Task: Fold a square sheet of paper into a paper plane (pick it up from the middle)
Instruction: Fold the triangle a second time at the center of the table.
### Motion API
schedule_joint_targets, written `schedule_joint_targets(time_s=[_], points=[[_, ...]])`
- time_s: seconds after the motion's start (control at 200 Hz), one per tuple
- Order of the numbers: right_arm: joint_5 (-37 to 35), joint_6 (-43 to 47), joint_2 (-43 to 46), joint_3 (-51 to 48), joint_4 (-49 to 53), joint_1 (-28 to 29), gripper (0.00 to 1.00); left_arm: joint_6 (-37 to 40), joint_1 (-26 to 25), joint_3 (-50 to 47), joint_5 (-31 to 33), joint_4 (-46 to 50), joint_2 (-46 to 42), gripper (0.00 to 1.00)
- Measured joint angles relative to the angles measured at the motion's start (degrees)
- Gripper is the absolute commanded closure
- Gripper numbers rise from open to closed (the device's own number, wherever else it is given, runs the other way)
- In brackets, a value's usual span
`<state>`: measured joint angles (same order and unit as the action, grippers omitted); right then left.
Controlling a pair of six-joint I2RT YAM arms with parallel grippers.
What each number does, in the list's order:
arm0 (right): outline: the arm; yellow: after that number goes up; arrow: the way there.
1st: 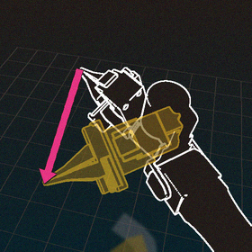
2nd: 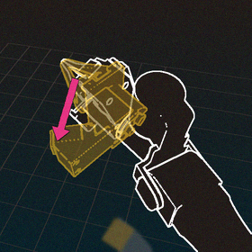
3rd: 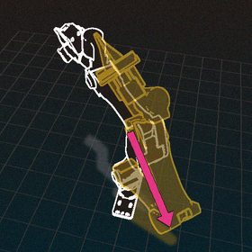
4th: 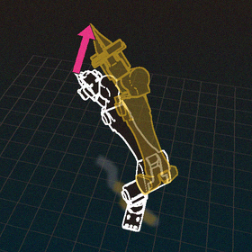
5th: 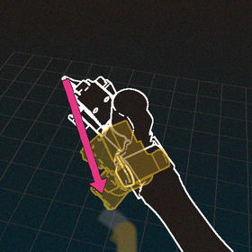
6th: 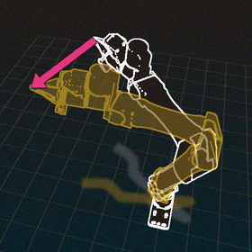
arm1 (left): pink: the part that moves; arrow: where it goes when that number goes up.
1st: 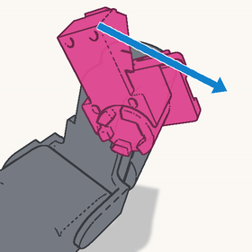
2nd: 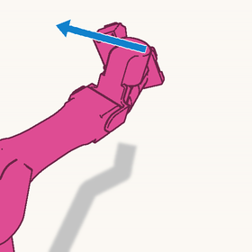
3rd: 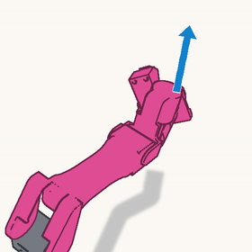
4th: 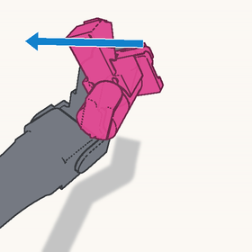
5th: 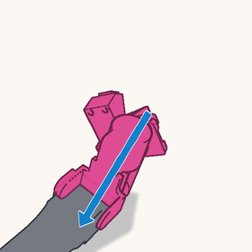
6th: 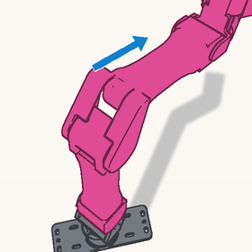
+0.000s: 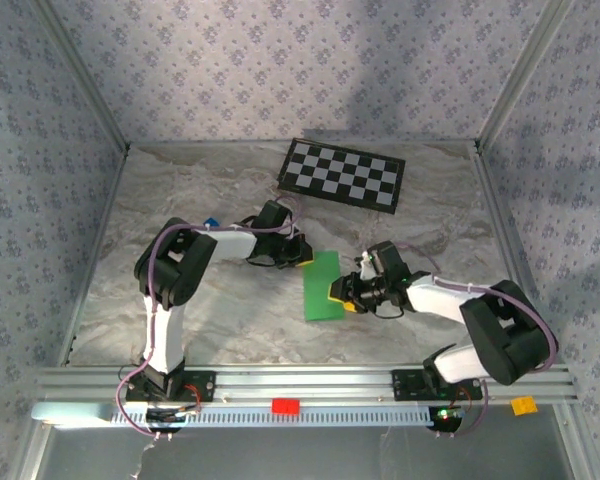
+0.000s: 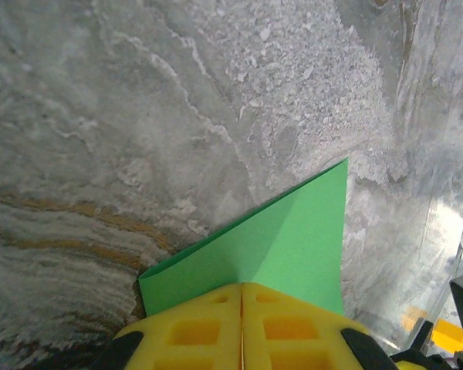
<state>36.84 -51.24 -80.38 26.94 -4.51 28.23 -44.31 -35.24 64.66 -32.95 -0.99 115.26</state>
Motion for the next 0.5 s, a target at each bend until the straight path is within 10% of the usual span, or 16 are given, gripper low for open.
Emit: schedule_joint_targets(time_s=[0.5], points=[[3.06,0.63,-5.4,1.27,-4.76,-2.99,0.74,2.58,-0.07,2.4,-0.28,2.43,0.76,0.82]])
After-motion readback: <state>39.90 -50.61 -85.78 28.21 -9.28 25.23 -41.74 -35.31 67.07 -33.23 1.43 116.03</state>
